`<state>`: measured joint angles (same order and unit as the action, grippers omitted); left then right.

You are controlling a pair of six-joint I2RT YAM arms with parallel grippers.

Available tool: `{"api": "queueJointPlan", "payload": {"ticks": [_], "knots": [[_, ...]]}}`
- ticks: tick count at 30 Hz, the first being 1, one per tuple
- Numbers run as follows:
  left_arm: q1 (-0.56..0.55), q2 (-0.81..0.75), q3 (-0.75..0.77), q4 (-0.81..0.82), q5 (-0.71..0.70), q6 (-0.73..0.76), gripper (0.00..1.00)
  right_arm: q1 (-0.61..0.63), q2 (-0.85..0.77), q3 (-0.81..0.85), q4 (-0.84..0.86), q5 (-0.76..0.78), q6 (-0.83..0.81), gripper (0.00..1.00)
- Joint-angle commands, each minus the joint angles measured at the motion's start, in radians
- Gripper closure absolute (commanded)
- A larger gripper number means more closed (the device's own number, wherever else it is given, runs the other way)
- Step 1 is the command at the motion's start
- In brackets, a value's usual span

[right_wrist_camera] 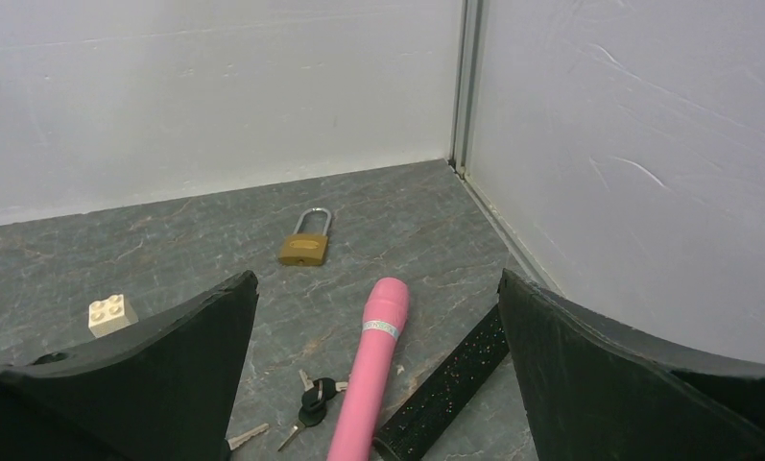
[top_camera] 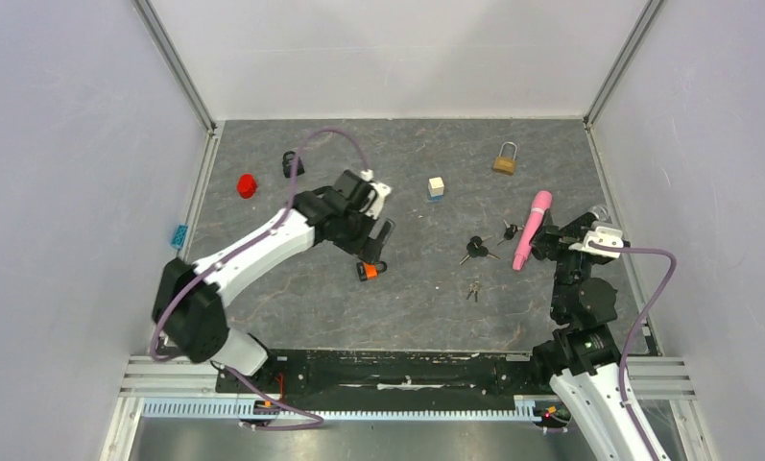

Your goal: Unlock with the key

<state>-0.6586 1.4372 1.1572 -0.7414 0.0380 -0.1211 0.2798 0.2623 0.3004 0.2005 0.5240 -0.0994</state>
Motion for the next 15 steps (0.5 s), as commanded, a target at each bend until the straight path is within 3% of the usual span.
{"api": "queueJointPlan", "payload": {"ticks": [1,9,15], "knots": [[-0.075,0.171,0.154,-0.112,-0.093,0.238,0.02,0.009,0.008,0.032,0.000,-0.011,0.003,0.02],[-0.084,0.483,0.365,-0.300,-0.127,0.346,0.05,0.012,0.012,0.028,0.003,-0.015,0.003,0.02],[-0.084,0.579,0.403,-0.297,-0.123,0.359,0.09,0.031,0.000,0.025,0.004,-0.004,-0.008,0.02]]}}
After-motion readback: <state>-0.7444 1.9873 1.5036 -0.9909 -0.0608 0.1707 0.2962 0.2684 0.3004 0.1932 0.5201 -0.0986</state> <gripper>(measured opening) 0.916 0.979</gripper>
